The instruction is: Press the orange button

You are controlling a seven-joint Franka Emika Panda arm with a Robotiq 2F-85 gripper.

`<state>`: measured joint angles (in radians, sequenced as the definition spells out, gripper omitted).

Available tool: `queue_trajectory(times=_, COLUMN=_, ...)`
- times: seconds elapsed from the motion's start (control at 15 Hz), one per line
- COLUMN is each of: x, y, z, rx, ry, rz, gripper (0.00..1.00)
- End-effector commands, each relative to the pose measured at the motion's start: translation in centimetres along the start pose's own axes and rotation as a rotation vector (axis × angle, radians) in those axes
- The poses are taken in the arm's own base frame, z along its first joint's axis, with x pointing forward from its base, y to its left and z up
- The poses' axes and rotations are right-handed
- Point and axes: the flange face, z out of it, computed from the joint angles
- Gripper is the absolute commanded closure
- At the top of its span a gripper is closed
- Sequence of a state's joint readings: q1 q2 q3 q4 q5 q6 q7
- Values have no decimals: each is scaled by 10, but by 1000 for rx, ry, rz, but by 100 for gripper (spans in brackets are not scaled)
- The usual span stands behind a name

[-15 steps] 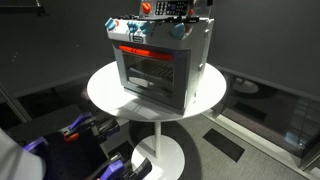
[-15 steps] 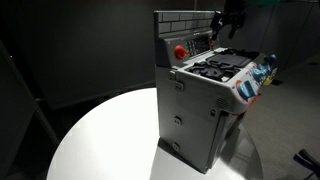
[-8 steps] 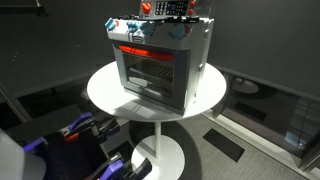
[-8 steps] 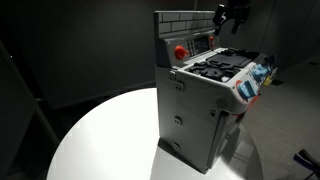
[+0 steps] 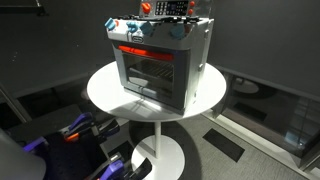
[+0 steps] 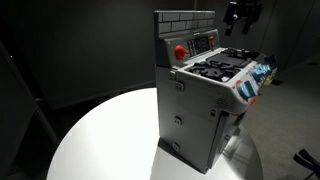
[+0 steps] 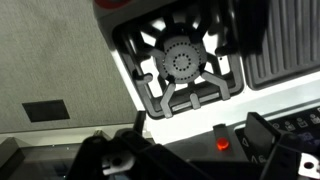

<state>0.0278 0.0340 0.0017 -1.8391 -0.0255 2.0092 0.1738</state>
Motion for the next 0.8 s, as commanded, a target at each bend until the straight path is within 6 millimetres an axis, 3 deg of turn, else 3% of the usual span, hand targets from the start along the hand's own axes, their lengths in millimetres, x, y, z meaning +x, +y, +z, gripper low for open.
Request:
queue_trajectory(times=0.0, x=-34, y=8, z=-21, rx=12, ry=-81, rz=-74, gripper=0)
queue_trajectory(times=0.47, x=-95, y=21, z=-46, rx=-18, ry=-201, rz=-152, gripper=0)
queue_trajectory(times=0.73, x=-117, y=28, z=-51, rx=-23, ry=-222, rz=-153, gripper=0)
